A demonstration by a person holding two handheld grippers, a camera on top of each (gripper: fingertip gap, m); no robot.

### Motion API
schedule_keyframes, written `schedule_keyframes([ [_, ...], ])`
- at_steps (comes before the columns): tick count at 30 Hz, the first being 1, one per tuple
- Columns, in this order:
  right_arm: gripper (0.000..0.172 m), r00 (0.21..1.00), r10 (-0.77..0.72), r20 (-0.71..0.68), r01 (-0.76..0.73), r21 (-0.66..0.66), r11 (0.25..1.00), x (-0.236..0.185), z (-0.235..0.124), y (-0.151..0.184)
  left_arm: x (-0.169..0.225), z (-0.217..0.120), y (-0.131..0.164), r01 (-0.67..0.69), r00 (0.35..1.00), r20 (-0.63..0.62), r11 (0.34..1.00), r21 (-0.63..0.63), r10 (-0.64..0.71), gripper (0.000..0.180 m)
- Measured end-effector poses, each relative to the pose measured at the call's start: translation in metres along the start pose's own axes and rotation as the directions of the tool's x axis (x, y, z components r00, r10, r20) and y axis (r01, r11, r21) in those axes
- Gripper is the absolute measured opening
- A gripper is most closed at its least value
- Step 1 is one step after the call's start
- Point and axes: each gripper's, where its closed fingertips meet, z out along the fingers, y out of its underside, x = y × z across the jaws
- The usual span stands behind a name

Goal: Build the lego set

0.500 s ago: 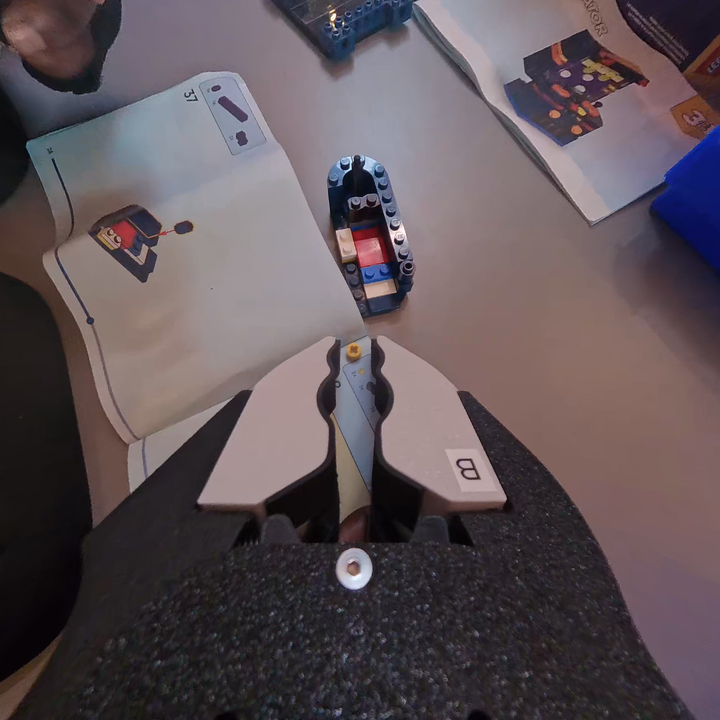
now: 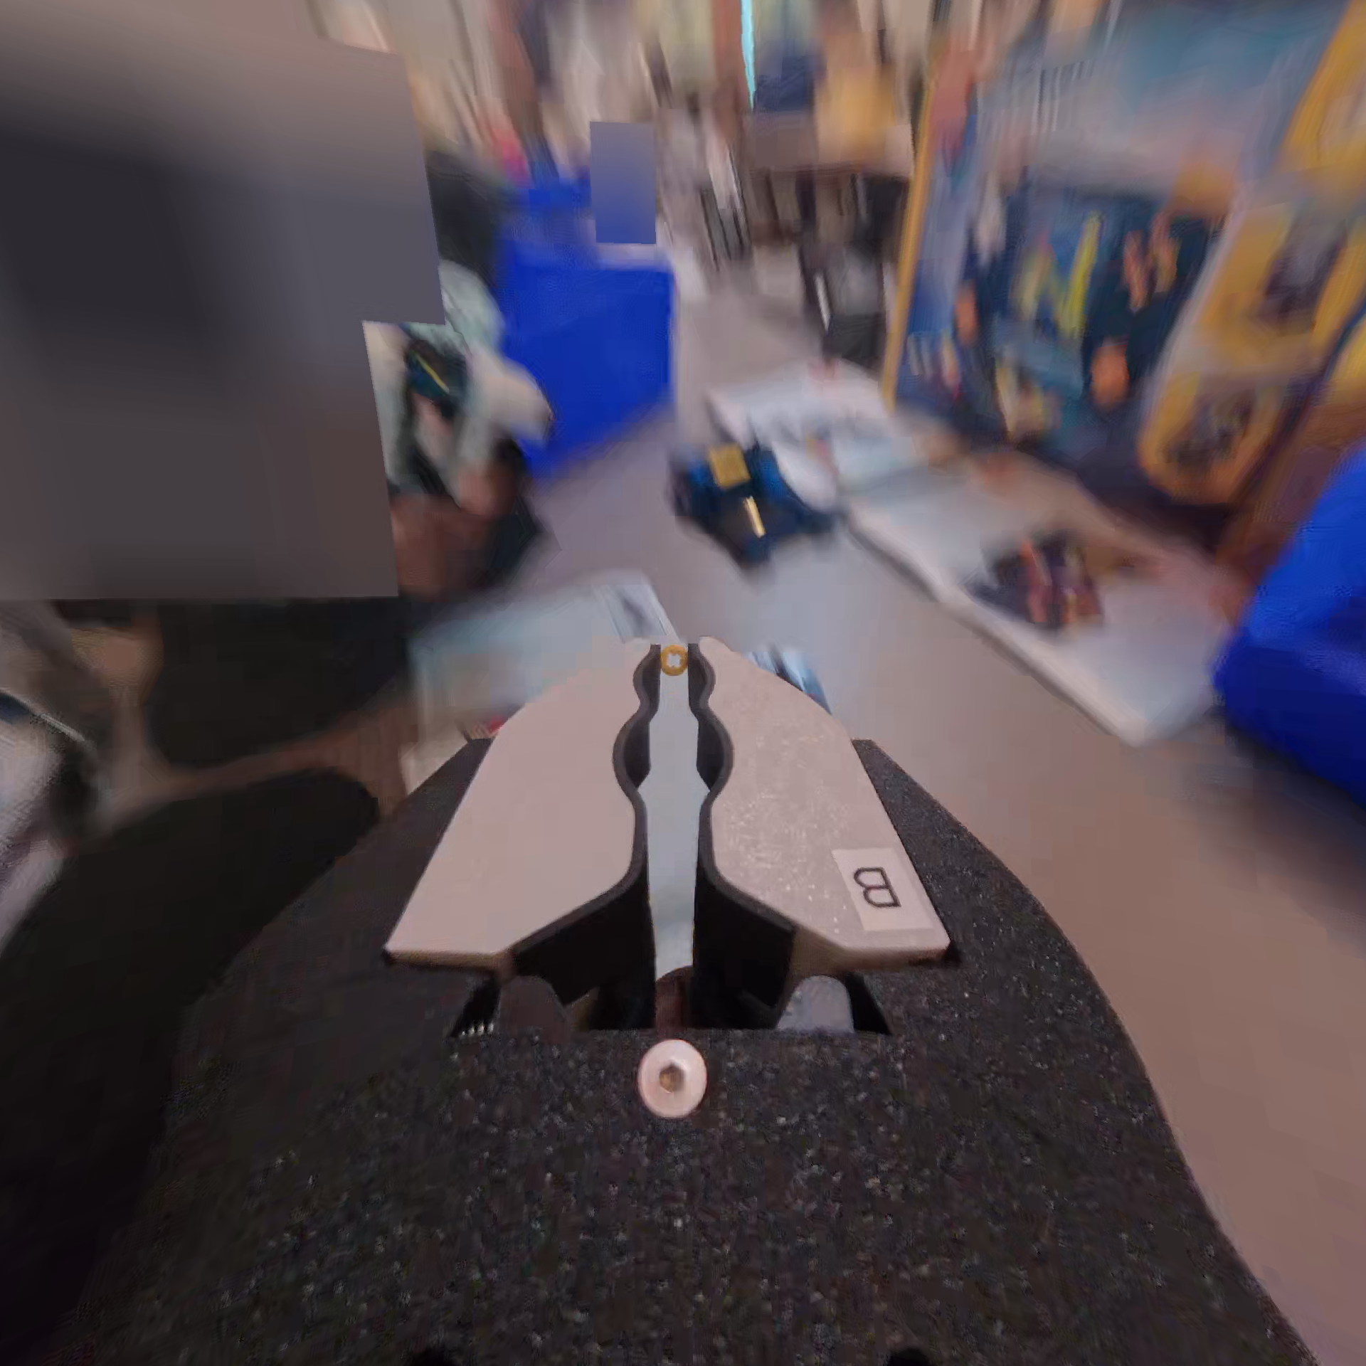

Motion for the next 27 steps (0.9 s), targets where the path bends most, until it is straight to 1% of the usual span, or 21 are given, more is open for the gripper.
schedule_keyframes([
  [1, 0.007, 0.997, 0.006, 0.072, -0.019, 0.172, 0.985, -0.015, -0.001, -0.028, 0.006, -0.001, -0.008, 0.089, 0.994, -0.070, 0.994, 0.063, -0.085, 0.015],
  [2, 0.007, 0.990, -0.003, 0.142, -0.042, 0.312, 0.949, -0.032, -0.002, -0.050, 0.011, -0.002, -0.013, 0.151, 0.982, -0.127, 0.983, 0.101, -0.138, 0.015],
  [3, 0.007, 0.981, -0.014, 0.194, -0.068, 0.409, 0.910, -0.045, -0.002, -0.066, 0.015, -0.002, -0.015, 0.182, 0.973, -0.165, 0.977, 0.112, -0.163, 0.015],
  [5, 0.007, 0.967, -0.004, 0.256, -0.127, 0.493, 0.861, -0.061, 0.003, -0.079, 0.019, 0.000, -0.012, 0.173, 0.971, -0.180, 0.981, 0.092, -0.154, 0.015],
  [8, 0.007, 0.948, 0.035, 0.318, -0.206, 0.525, 0.826, -0.069, 0.011, -0.082, 0.027, 0.002, -0.009, 0.116, 0.977, -0.185, 0.991, 0.065, -0.102, 0.016],
  [11, 0.007, 0.939, 0.040, 0.340, -0.226, 0.529, 0.818, -0.072, 0.012, -0.081, 0.027, 0.003, -0.007, 0.098, 0.982, -0.168, 0.994, 0.052, -0.088, 0.015],
  [18, 0.006, 0.946, 0.022, 0.323, -0.194, 0.514, 0.836, -0.074, 0.015, -0.077, 0.024, 0.006, 0.001, 0.019, 0.992, -0.124, 1.000, -0.004, -0.020, 0.015],
  [24, 0.006, 0.957, -0.012, 0.291, -0.138, 0.489, 0.861, -0.075, 0.017, -0.073, 0.024, 0.007, 0.004, -0.020, 0.994, -0.110, 1.000, -0.022, 0.018, 0.016],
  [27, 0.006, 0.967, -0.045, 0.250, -0.082, 0.476, 0.876, -0.074, 0.018, -0.071, 0.023, 0.007, 0.005, -0.031, 0.994, -0.104, 0.999, -0.031, 0.028, 0.016],
])
